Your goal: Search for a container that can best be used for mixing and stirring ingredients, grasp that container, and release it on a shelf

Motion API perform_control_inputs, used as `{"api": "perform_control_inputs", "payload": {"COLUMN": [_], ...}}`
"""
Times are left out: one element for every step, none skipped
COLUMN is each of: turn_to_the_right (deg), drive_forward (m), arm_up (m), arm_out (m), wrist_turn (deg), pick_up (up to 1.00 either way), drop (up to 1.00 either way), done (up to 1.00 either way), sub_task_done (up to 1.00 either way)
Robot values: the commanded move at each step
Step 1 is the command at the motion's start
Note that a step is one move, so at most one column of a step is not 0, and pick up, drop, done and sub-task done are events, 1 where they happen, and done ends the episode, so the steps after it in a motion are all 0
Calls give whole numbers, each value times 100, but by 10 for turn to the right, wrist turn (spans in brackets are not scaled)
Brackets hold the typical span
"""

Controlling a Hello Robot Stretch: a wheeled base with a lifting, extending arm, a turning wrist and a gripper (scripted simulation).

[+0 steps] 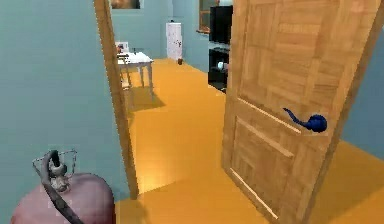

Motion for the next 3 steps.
{"api": "perform_control_inputs", "payload": {"turn_to_the_right": [0, -90, 0], "drive_forward": [100, 0, 30], "arm_up": [0, 0, 0], "arm_out": [0, 0, 0], "wrist_turn": [0, 0, 0], "pick_up": [0, 0, 0], "drop": [0, 0, 0], "done": [0, 0, 0], "sub_task_done": [0, 0, 0]}}
